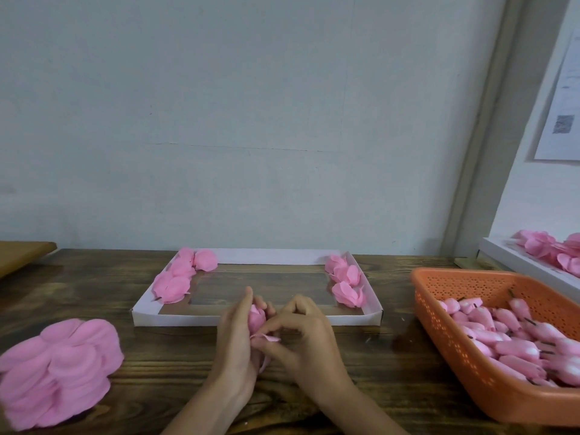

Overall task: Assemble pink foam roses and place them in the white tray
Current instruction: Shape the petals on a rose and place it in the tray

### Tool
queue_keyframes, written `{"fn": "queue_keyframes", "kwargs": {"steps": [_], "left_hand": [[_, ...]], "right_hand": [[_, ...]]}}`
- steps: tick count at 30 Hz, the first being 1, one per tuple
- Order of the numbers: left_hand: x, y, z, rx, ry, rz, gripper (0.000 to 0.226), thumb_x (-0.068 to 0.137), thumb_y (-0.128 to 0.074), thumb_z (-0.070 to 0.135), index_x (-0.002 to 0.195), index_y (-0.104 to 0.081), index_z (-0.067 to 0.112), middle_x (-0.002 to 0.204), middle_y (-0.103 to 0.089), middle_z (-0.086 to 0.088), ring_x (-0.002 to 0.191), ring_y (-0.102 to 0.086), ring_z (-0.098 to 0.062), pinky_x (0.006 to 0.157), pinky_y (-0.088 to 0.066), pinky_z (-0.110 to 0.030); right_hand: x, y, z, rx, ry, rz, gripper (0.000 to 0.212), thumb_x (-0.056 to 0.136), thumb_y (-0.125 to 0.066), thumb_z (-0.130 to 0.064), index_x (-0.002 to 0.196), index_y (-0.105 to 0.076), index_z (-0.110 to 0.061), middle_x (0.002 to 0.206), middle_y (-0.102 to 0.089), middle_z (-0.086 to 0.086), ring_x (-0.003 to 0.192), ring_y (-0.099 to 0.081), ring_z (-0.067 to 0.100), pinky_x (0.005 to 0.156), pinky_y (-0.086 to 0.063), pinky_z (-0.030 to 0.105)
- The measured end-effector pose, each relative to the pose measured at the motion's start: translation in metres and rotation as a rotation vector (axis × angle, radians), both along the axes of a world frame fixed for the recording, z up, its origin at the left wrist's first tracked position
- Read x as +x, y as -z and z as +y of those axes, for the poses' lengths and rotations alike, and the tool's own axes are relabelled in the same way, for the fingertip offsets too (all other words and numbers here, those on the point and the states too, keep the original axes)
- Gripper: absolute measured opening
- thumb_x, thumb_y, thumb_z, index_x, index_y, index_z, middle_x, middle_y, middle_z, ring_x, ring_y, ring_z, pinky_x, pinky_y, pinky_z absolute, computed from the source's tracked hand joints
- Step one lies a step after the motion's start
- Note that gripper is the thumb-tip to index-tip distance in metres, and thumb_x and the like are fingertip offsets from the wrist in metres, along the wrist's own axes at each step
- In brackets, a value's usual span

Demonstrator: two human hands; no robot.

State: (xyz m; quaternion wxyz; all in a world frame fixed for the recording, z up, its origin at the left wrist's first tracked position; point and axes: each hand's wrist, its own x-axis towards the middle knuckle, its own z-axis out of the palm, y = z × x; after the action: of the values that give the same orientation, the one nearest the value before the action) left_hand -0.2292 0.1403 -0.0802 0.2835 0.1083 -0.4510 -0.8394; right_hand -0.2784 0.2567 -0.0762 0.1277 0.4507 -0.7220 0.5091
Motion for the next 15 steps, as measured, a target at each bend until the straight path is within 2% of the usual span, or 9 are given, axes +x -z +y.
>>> {"fn": "queue_keyframes", "kwargs": {"steps": [2, 4, 6, 8, 10, 13, 15], "left_hand": [[0.000, 0.002, 0.000, -0.075, 0.055, -0.006, 0.042, 0.099, -0.056, 0.042, 0.073, -0.060, 0.009, 0.072, -0.058, -0.010, 0.061, -0.061, -0.021, 0.051, -0.047, -0.030], [0.000, 0.003, 0.001, -0.126, 0.097, -0.010, 0.043, 0.095, -0.058, 0.045, 0.072, -0.060, 0.009, 0.070, -0.056, -0.012, 0.061, -0.059, -0.023, 0.052, -0.044, -0.030], [0.001, 0.003, 0.002, -0.137, 0.122, -0.030, 0.045, 0.094, -0.060, 0.048, 0.072, -0.060, 0.009, 0.071, -0.055, -0.014, 0.065, -0.060, -0.024, 0.059, -0.045, -0.034], [0.003, 0.002, 0.004, -0.159, 0.149, -0.058, 0.049, 0.093, -0.064, 0.055, 0.073, -0.063, 0.010, 0.073, -0.058, -0.015, 0.067, -0.061, -0.025, 0.064, -0.043, -0.033], [0.004, 0.000, 0.007, -0.177, 0.172, -0.062, 0.055, 0.083, -0.071, 0.063, 0.076, -0.068, 0.009, 0.077, -0.060, -0.016, 0.072, -0.062, -0.027, 0.070, -0.044, -0.038], [0.008, -0.004, 0.009, -0.199, 0.238, -0.053, 0.079, 0.059, -0.087, 0.070, 0.092, -0.071, 0.000, 0.090, -0.063, -0.020, 0.089, -0.061, -0.032, 0.083, -0.050, -0.044], [0.010, -0.006, 0.004, -0.137, 0.339, -0.019, 0.087, 0.050, -0.094, 0.066, 0.100, -0.072, -0.002, 0.097, -0.064, -0.023, 0.092, -0.064, -0.032, 0.083, -0.056, -0.039]], "right_hand": [[0.000, 0.000, 0.001, 0.013, 0.012, 0.012, 0.013, 0.077, -0.088, -0.030, 0.088, -0.082, -0.031, 0.081, -0.059, -0.007, 0.087, -0.054, 0.011, 0.076, -0.045, 0.026], [-0.002, 0.000, 0.001, 0.036, 0.036, 0.053, 0.013, 0.078, -0.088, -0.029, 0.088, -0.081, -0.032, 0.081, -0.057, -0.008, 0.088, -0.051, 0.009, 0.075, -0.043, 0.024], [-0.002, -0.001, 0.002, 0.045, 0.084, 0.121, 0.010, 0.079, -0.085, -0.032, 0.088, -0.081, -0.033, 0.082, -0.052, -0.009, 0.089, -0.046, 0.005, 0.072, -0.039, 0.018], [-0.004, -0.002, 0.002, 0.057, 0.146, 0.228, 0.008, 0.082, -0.079, -0.038, 0.085, -0.079, -0.031, 0.083, -0.046, -0.008, 0.088, -0.041, 0.007, 0.069, -0.037, 0.020], [-0.006, -0.004, 0.003, 0.059, 0.153, 0.253, 0.012, 0.081, -0.078, -0.038, 0.085, -0.073, -0.028, 0.087, -0.045, -0.008, 0.089, -0.040, 0.007, 0.070, -0.039, 0.022], [-0.005, -0.006, 0.003, 0.026, 0.114, 0.090, 0.033, 0.072, -0.079, -0.043, 0.095, -0.059, -0.030, 0.098, -0.048, -0.011, 0.096, -0.047, 0.006, 0.074, -0.043, 0.019], [-0.005, -0.008, 0.004, -0.036, 0.057, -0.108, 0.049, 0.065, -0.084, -0.047, 0.101, -0.053, -0.035, 0.102, -0.054, -0.015, 0.097, -0.054, 0.007, 0.074, -0.046, 0.015]]}}
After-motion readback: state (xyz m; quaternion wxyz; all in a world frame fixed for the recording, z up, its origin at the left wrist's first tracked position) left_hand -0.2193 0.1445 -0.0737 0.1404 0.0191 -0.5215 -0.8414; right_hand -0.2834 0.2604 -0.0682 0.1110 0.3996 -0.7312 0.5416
